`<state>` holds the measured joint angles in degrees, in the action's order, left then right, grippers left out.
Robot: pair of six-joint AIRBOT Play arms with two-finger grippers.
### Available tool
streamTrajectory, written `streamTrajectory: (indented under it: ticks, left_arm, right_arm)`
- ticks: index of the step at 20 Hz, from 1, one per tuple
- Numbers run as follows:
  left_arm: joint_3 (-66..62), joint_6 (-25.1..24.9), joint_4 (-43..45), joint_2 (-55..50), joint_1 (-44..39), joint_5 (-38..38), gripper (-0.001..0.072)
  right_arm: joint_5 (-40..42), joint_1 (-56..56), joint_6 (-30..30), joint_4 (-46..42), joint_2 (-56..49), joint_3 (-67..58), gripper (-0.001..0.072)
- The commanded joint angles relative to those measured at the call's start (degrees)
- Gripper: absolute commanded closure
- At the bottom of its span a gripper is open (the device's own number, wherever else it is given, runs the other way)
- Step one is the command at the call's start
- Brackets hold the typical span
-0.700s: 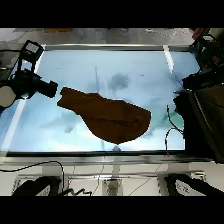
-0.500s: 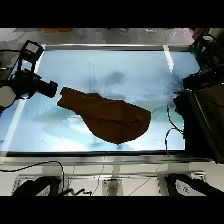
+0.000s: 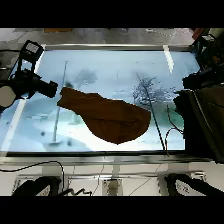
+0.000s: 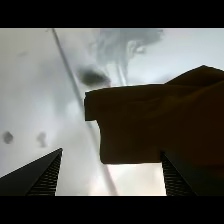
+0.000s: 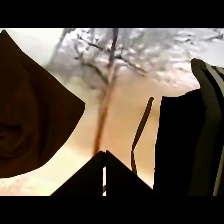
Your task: Fold the clothes and pants, and hang the long-sleeved shirts on hangers.
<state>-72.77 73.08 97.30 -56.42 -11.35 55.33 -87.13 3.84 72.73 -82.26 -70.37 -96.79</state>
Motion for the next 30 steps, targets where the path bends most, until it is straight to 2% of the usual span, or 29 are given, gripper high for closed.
streamTrajectory:
  ticks: [1, 3, 6, 9, 11, 14, 16, 21, 22, 23, 24, 25, 27, 28, 30]
  left_arm:
    - [0.02, 0.00, 0.00, 0.04, 0.04, 0.00, 0.0019]
    - [0.02, 0.00, 0.00, 0.04, 0.04, 0.00, 0.0019]
    - [0.02, 0.02, -0.02, 0.04, 0.04, 0.00, 0.0018]
    - [0.02, 0.00, -0.02, 0.04, 0.04, 0.00, 0.0019]
    - [0.02, 0.02, -0.04, 0.04, 0.04, 0.00, 0.0019]
    - [0.02, 0.00, -0.04, 0.04, 0.02, -0.24, 0.0019]
    - [0.02, 0.02, -0.04, 0.04, 0.04, -0.17, 0.0019]
    - [0.02, 0.02, -0.22, 0.04, 0.04, -0.20, 0.0018]
    - [0.02, 0.02, -0.22, 0.02, 0.04, -0.20, 0.0019]
    - [0.02, 0.02, -0.24, 0.02, 0.02, -0.20, 0.0019]
    - [0.02, 0.02, -0.22, 0.00, 0.04, -0.20, 0.0018]
    - [0.02, 0.02, -0.22, -0.13, 0.04, -0.20, 0.0019]
    - [0.02, 0.02, -0.26, -0.76, 0.02, -0.20, 0.0018]
    - [0.02, 0.02, -0.46, -1.16, 0.02, -0.17, 0.0019]
    - [0.02, 0.02, -0.46, -2.05, 0.02, -0.17, 0.0018]
  right_arm:
    - [5.14, -0.07, 0.31, 2.32, 0.02, 0.00, 0.0689]
    - [5.51, -0.07, 2.86, 7.23, 0.00, -0.17, 0.0689]
    - [4.37, -0.07, 2.84, 11.45, -0.09, -0.15, 0.0689]
    - [-3.69, -0.09, 2.82, 11.91, -0.07, 1.95, 0.0690]
    - [-6.56, -0.09, 2.84, 15.39, 0.72, 8.37, 0.0689]
    - [-6.49, -0.46, 2.56, 24.11, 3.65, 24.65, 0.0690]
    - [-4.72, -2.54, 2.14, 27.21, 6.12, 35.76, 0.0690]
    - [9.11, -12.46, 4.68, 32.98, 8.90, 53.81, 0.0689]
    - [12.76, -15.04, 5.29, 33.64, 8.90, 55.76, 0.0667]
    - [16.26, -17.49, 6.64, 33.88, 8.87, 57.18, 0.0559]
    - [20.11, -20.13, 10.54, 33.92, 8.87, 58.47, 0.0370]
    - [23.82, -22.47, 14.10, 33.88, 8.87, 59.45, 0.0291]
    - [29.86, -26.49, 19.78, 33.86, 8.02, 60.81, 0.0291]
    - [31.71, -27.74, 22.82, 33.88, 6.75, 60.96, 0.0264]
    - [34.38, -28.89, 25.81, 35.52, 3.98, 60.96, 0.0262]
